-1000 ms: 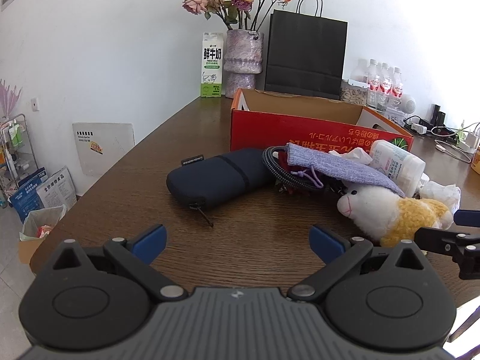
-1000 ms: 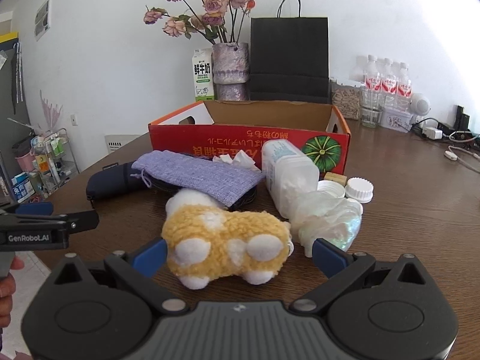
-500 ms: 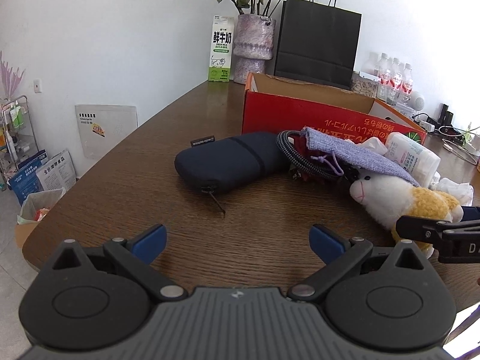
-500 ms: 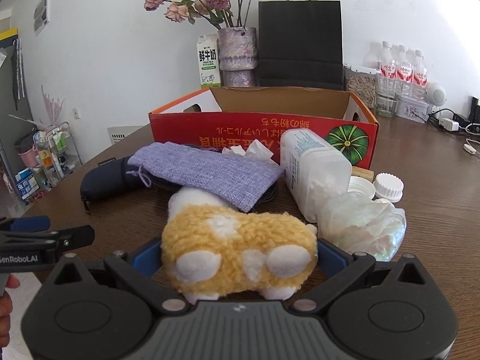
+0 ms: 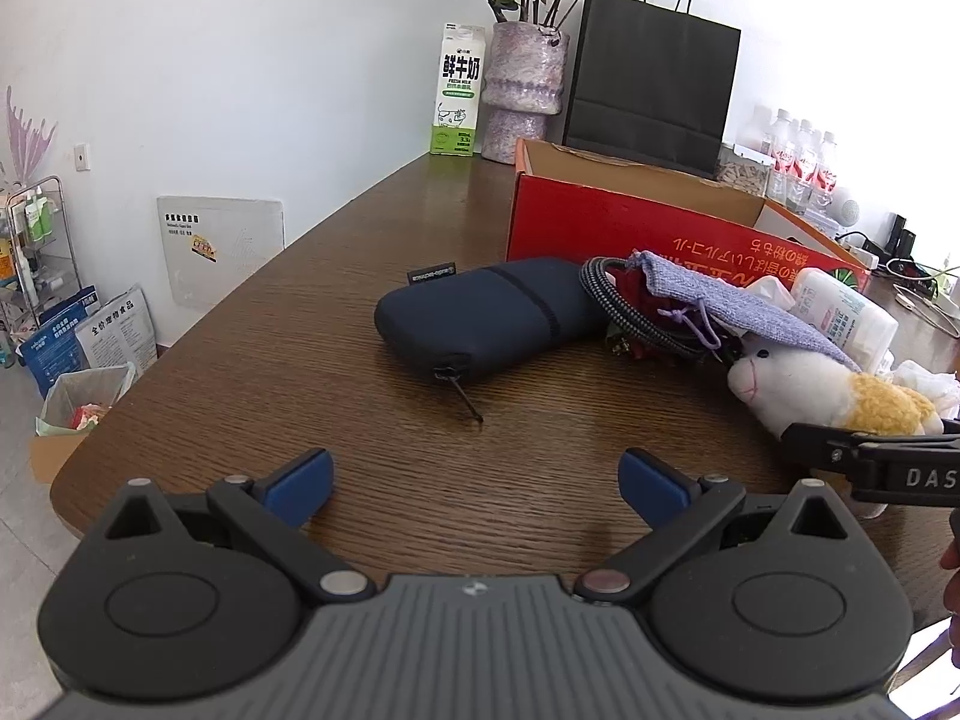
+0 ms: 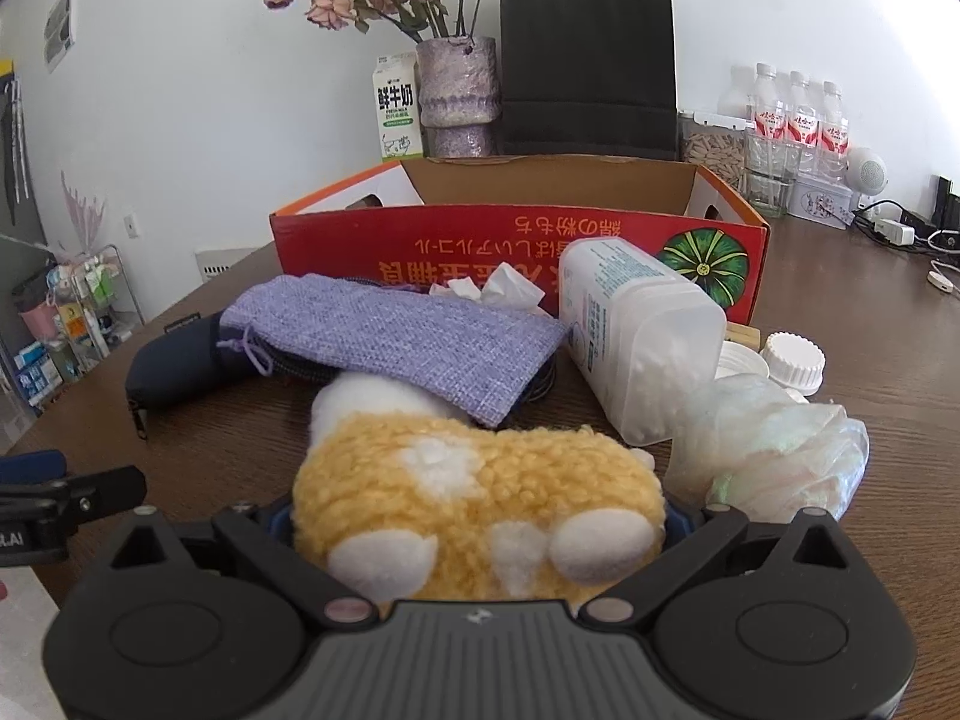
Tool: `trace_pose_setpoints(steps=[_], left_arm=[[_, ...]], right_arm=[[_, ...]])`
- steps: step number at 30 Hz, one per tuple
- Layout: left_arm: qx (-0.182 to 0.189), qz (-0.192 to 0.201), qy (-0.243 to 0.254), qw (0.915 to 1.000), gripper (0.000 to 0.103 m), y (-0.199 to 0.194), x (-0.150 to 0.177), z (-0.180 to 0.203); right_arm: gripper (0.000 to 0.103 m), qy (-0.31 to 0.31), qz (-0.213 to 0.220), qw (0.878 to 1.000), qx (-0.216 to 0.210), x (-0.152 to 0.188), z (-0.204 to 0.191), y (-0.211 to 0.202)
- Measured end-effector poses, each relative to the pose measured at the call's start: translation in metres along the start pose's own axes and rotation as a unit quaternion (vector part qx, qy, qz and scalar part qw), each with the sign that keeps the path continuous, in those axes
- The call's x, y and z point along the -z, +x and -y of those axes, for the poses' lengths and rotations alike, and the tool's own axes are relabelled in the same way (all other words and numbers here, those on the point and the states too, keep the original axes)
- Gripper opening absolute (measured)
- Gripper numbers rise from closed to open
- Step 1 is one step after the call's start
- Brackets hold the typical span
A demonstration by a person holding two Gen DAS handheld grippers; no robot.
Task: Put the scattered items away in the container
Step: 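Lift the plush toy with the right gripper while the left gripper grasps the lavender pouch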
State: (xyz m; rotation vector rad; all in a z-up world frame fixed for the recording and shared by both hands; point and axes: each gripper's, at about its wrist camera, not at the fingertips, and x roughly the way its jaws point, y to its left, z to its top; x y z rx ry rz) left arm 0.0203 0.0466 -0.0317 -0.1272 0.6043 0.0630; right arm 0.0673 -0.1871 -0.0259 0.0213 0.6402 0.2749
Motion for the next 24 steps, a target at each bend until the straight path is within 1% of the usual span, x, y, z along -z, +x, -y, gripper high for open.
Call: trace_pose_setpoints(steps=[4, 13, 19, 24], left_arm=[[0.002, 0.002, 0.001, 1.0000, 0.103, -0.003, -0.001, 0.001], [0.007, 0.025, 0.017, 0.9995, 0.103, -0.018, -0.008, 0.011], [0.012, 0.044, 0.031, 0.9985, 0.103, -0.025, -0.018, 0.023], [0.021, 0.048, 0.046, 0.9976, 0.103, -0.022, -0.025, 0.035]], right_arm=[[0.097, 0.011, 0.015, 1.000, -0.006, 0.001, 0.004, -0.010], [0.097, 0.015, 0.075, 0.997, -0.014, -0.004, 0.009, -0.051], [0.097, 0.022, 0.123, 0.992, 0.004, -0.012, 0.021, -0.080], [0.097, 0.031, 0.134, 0.990, 0.023, -0.015, 0.035, -0.088]])
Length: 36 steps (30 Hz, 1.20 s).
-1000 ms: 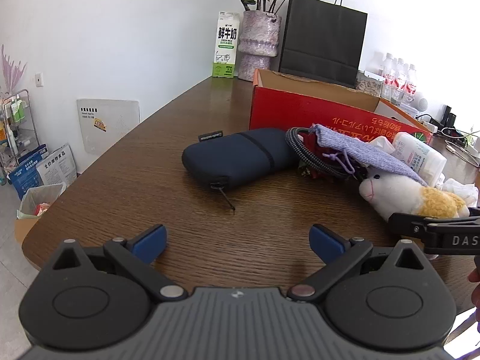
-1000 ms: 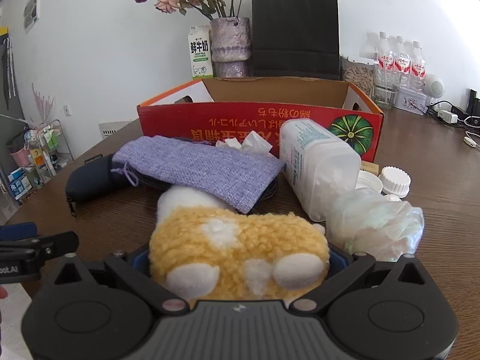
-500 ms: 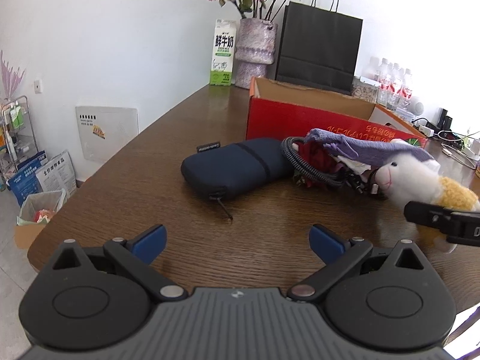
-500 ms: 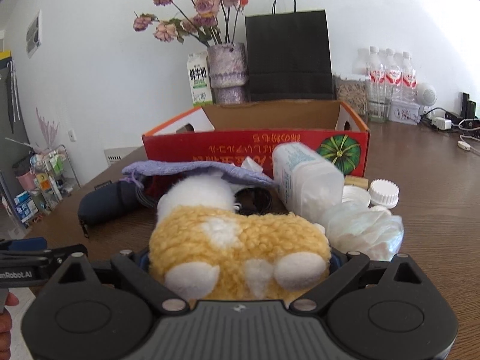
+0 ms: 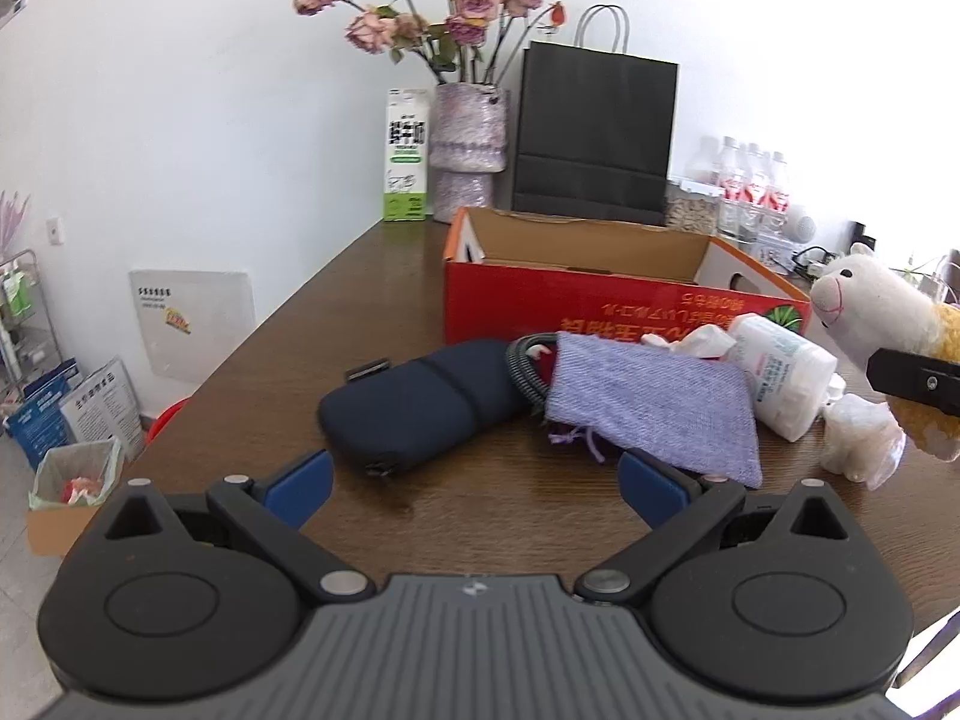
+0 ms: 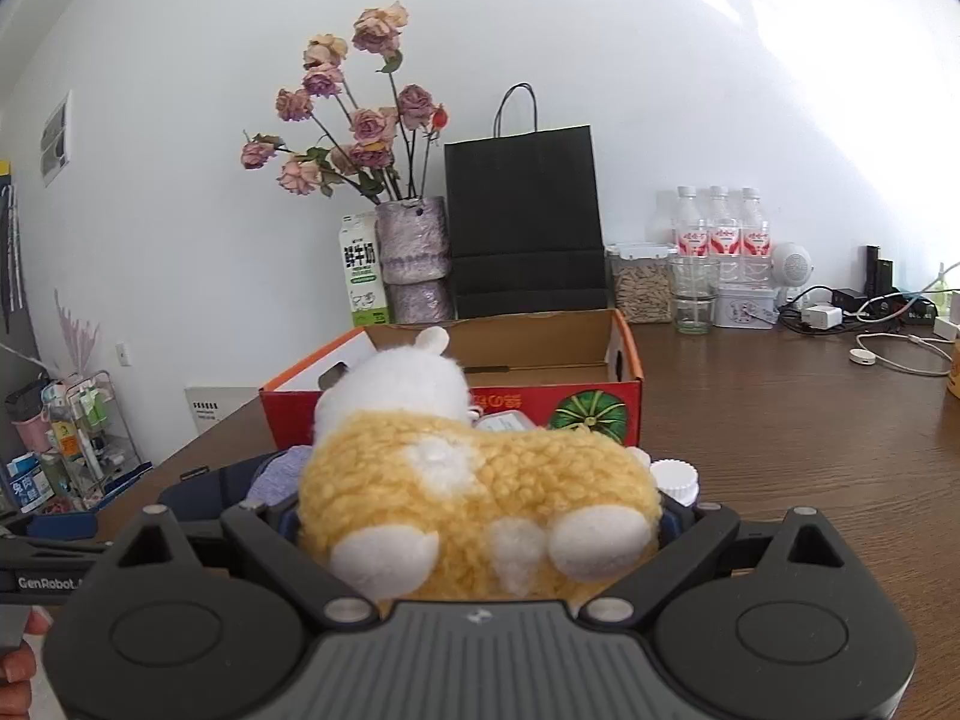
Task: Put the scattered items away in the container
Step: 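Lift the plush toy with the right gripper while the left gripper grasps the lavender pouch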
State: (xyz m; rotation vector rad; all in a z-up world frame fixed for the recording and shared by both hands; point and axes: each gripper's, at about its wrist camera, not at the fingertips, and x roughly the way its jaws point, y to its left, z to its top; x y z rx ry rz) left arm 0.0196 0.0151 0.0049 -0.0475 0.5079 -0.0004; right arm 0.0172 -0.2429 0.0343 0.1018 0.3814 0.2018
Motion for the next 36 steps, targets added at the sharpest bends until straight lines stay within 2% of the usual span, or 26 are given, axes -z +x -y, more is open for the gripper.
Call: trace_pose_setpoints(steps=[12, 18, 20, 22, 23, 25, 27, 28, 32, 36], left_arm=[[0.025, -0.011, 0.030, 0.9992, 0.103, 0.043, -0.021, 0.039], [0.018, -0.023, 0.032, 0.9991, 0.100, 0.070, -0.021, 0.057], [0.016, -0.030, 0.027, 0.9991, 0.092, 0.077, -0.020, 0.060], [0.019, -0.038, 0.019, 0.9989, 0.070, 0.082, -0.018, 0.060], [0.023, -0.043, 0.014, 0.9987, 0.065, 0.082, -0.017, 0.059], [0.024, -0.042, 0.005, 0.9988, 0.045, 0.081, -0.015, 0.057], [0.026, -0.038, 0.003, 0.9989, 0.031, 0.077, -0.015, 0.055], [0.031, -0.038, 0.000, 0.9988, 0.026, 0.075, -0.015, 0.054], [0.036, -0.030, 0.004, 0.9989, 0.018, 0.066, -0.015, 0.053], [0.053, -0.013, 0.007, 0.9985, 0.007, 0.055, -0.016, 0.054]], right_arm=[[0.098, 0.006, -0.001, 1.000, 0.024, 0.002, 0.022, 0.004], [0.098, 0.014, -0.010, 0.999, 0.031, 0.006, 0.036, 0.013], [0.098, 0.015, -0.014, 0.999, 0.030, 0.009, 0.039, 0.016], [0.098, 0.017, -0.017, 0.999, 0.028, 0.010, 0.041, 0.020], [0.098, 0.018, -0.019, 0.999, 0.025, 0.010, 0.041, 0.021], [0.098, 0.019, -0.019, 0.999, 0.021, 0.012, 0.041, 0.023], [0.098, 0.019, -0.020, 0.999, 0.018, 0.012, 0.042, 0.024], [0.098, 0.020, -0.020, 0.999, 0.017, 0.013, 0.042, 0.025], [0.098, 0.022, -0.020, 0.999, 0.013, 0.014, 0.041, 0.024], [0.098, 0.021, -0.017, 1.000, 0.012, 0.015, 0.040, 0.020]])
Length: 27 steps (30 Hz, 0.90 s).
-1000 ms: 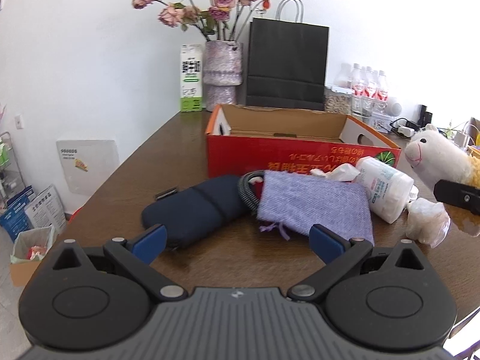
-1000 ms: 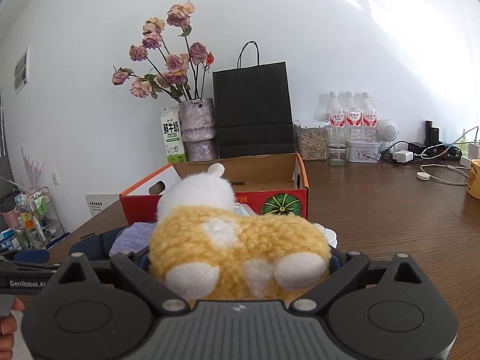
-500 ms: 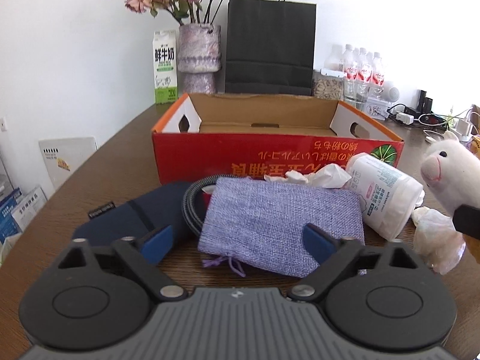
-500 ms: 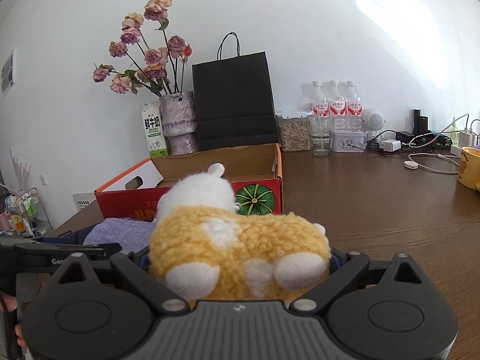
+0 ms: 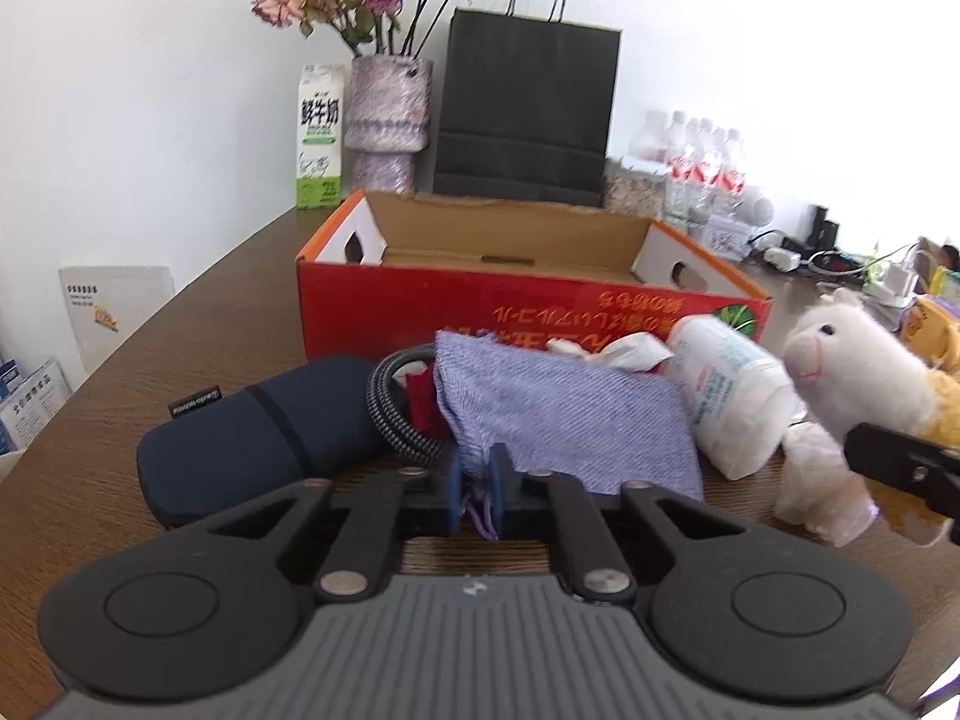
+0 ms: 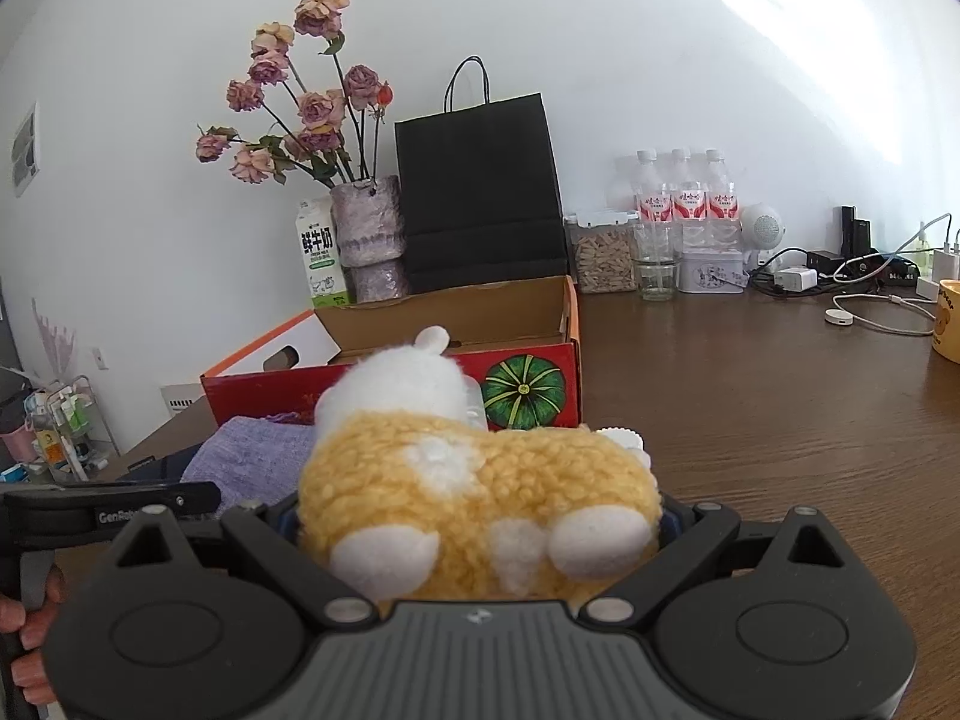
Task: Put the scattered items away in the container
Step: 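Carry the pouch and plush toy into the box and release both grippers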
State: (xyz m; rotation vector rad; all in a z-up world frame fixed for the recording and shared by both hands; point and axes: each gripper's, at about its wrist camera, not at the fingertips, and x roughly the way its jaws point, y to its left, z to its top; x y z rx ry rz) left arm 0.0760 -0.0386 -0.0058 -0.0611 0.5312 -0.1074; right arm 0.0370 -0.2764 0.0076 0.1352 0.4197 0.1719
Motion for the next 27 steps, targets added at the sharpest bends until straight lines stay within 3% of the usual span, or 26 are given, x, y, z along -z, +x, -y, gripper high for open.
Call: trace_pose_setpoints(steps=[9, 17, 23, 27], left_arm=[[0.026, 0.076, 0.038, 0.9960, 0.005, -0.030, -0.017, 0.008], [0.051, 0.155, 0.064, 0.9844, 0.005, -0.049, -0.050, 0.020], [0.070, 0.214, 0.048, 0.9731, 0.004, -0.046, -0.090, 0.026], [0.080, 0.223, 0.013, 0.9714, 0.004, -0.021, -0.114, 0.023]], right_arm=[[0.098, -0.008, 0.016, 1.000, -0.001, -0.007, -0.006, -0.008], [0.098, -0.019, 0.050, 0.999, -0.007, -0.032, -0.015, -0.003], [0.098, -0.021, 0.087, 0.996, 0.001, -0.070, -0.022, 0.021], [0.098, -0.016, 0.101, 0.995, 0.007, -0.096, -0.030, 0.052]])
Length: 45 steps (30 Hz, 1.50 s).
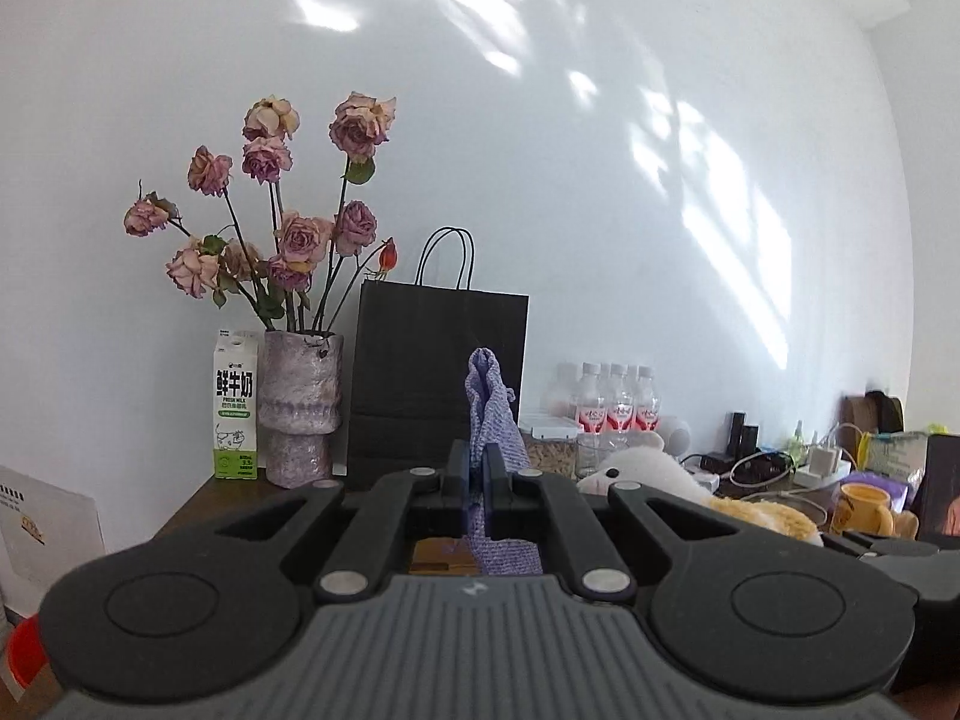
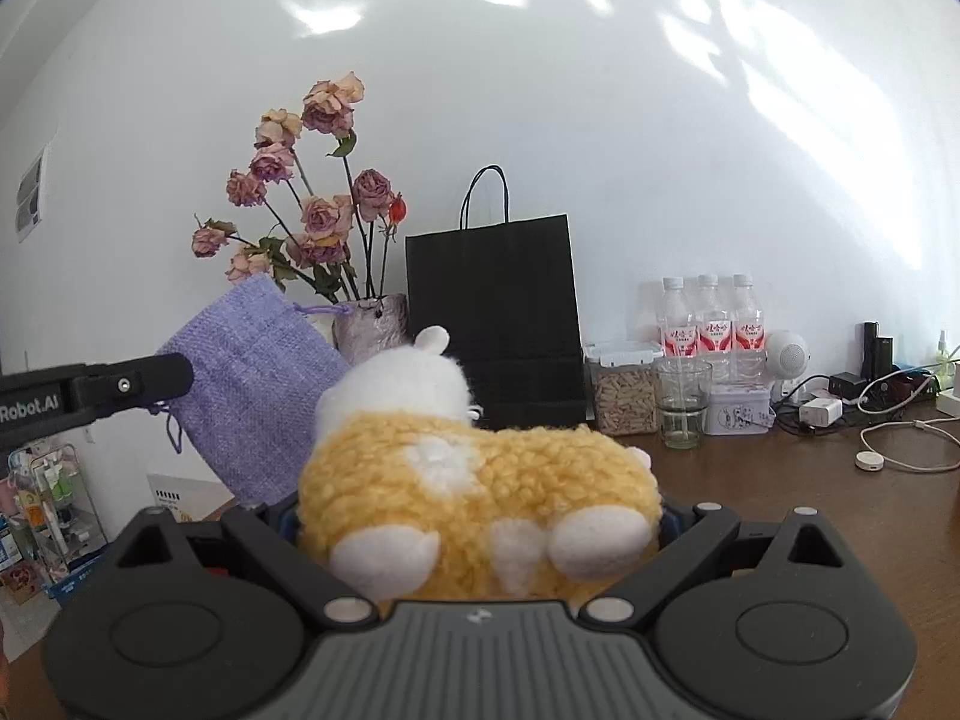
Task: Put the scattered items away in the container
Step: 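Carry the pouch and plush toy into the box and release both grippers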
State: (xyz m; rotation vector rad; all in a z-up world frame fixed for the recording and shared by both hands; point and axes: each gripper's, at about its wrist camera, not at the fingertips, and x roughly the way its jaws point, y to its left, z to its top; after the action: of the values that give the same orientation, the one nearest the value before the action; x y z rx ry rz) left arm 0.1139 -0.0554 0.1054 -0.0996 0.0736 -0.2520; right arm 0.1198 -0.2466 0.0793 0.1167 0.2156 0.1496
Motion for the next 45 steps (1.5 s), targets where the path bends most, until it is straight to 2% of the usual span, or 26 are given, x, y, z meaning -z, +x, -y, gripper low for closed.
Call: trace_pose_setpoints(steps=[5, 8, 10, 11, 13, 20, 23, 24, 25, 27, 28, 31, 37, 45], left_arm=[[-0.011, -0.021, -0.098, 0.9949, 0.004, 0.062, 0.015, -0.039], [-0.040, -0.071, -0.131, 0.9880, 0.004, 0.104, 0.041, -0.065], [-0.058, -0.127, -0.134, 0.9811, 0.004, 0.122, 0.056, -0.075], [-0.062, -0.143, -0.134, 0.9786, 0.004, 0.125, 0.060, -0.079], [-0.074, -0.151, -0.124, 0.9779, 0.004, 0.127, 0.065, -0.080], [-0.088, -0.169, -0.096, 0.9769, 0.005, 0.123, 0.073, -0.070], [-0.107, -0.171, -0.086, 0.9757, 0.008, 0.124, 0.072, -0.068], [-0.117, -0.171, -0.082, 0.9748, 0.020, 0.123, 0.072, -0.066], [-0.126, -0.170, -0.082, 0.9740, 0.055, 0.121, 0.072, -0.066], [-0.149, -0.154, -0.084, 0.9731, 0.101, 0.114, 0.070, -0.065], [-0.163, -0.138, -0.080, 0.9736, 0.103, 0.109, 0.069, -0.064], [-0.162, -0.116, -0.080, 0.9766, 0.103, 0.102, 0.064, -0.066], [-0.169, -0.122, -0.076, 0.9751, 0.103, 0.103, 0.060, -0.066], [-0.172, -0.123, -0.072, 0.9747, 0.103, 0.102, 0.061, -0.066]], right_arm=[[0.098, 0.009, -0.009, 1.000, 0.014, -0.014, -0.011, 0.060], [0.098, 0.021, -0.034, 0.999, 0.036, -0.014, -0.016, 0.104], [0.098, 0.026, -0.049, 0.997, 0.045, -0.008, -0.016, 0.120], [0.098, 0.022, -0.058, 0.997, 0.049, -0.003, -0.016, 0.126], [0.098, 0.016, -0.086, 0.995, 0.055, 0.004, -0.015, 0.135], [0.098, 0.015, -0.078, 0.995, 0.060, 0.008, -0.012, 0.131], [0.098, 0.013, -0.077, 0.995, 0.059, 0.009, -0.013, 0.129], [0.099, 0.013, -0.077, 0.995, 0.058, 0.009, -0.013, 0.128], [0.100, 0.011, -0.078, 0.995, 0.057, 0.009, -0.013, 0.128], [0.101, 0.003, -0.088, 0.994, 0.058, 0.010, -0.014, 0.128], [0.103, 0.002, -0.089, 0.994, 0.060, 0.011, -0.014, 0.128], [0.103, 0.004, -0.091, 0.994, 0.058, 0.012, -0.014, 0.124], [0.103, 0.001, -0.076, 0.995, 0.060, 0.010, -0.016, 0.117], [0.103, 0.001, -0.076, 0.995, 0.057, 0.010, -0.016, 0.116]])
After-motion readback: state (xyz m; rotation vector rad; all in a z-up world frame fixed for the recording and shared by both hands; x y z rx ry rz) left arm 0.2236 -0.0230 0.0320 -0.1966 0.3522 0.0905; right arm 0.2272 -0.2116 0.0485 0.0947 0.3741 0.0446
